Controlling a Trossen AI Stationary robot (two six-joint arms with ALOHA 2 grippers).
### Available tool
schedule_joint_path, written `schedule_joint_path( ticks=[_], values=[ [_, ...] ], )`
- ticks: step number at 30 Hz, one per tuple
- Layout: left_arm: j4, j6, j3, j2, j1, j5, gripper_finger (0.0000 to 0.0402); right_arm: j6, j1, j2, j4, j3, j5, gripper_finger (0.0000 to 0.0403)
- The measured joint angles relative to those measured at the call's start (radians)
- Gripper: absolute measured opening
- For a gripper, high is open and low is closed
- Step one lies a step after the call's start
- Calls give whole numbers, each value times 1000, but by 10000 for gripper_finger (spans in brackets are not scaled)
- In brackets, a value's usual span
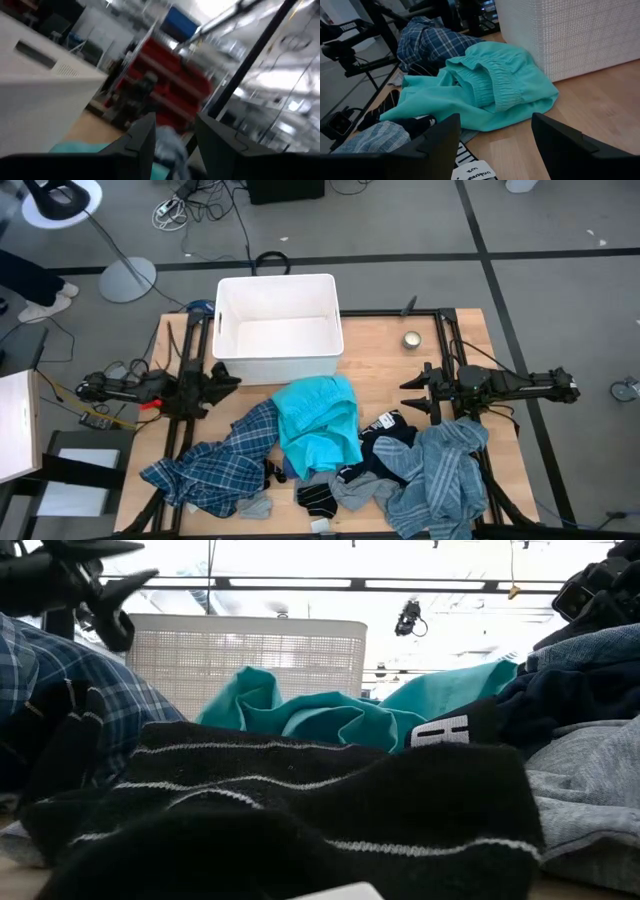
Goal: Sort clothes
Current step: Put the light blue shorts into the white laundry bin
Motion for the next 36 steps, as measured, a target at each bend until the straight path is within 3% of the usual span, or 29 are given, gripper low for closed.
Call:
schedule_joint_path(
  ticks=[6,9,15,18,22,25,29,36],
  values=[
    [141,-40,0,0,0,9,142,0,0,0,0,0,0,247],
    [173,-182,0,-1,0,93,142,0,0,0,0,0,0,247],
    [168,-286,1,-1,-1,256,142,0,0,0,0,0,0,247],
    [81,-288,42,0,-2,288,142,0,0,0,0,0,0,247],
    [-220,-166,190,35,-2,254,142,0,0,0,0,0,0,247],
    [-411,-64,323,113,-2,201,142,0,0,0,0,0,0,247],
    [-535,53,486,271,-2,152,142,0,0,0,0,0,0,247],
    [-667,169,713,666,-4,159,142,0,0,0,0,0,0,247]
  ],
)
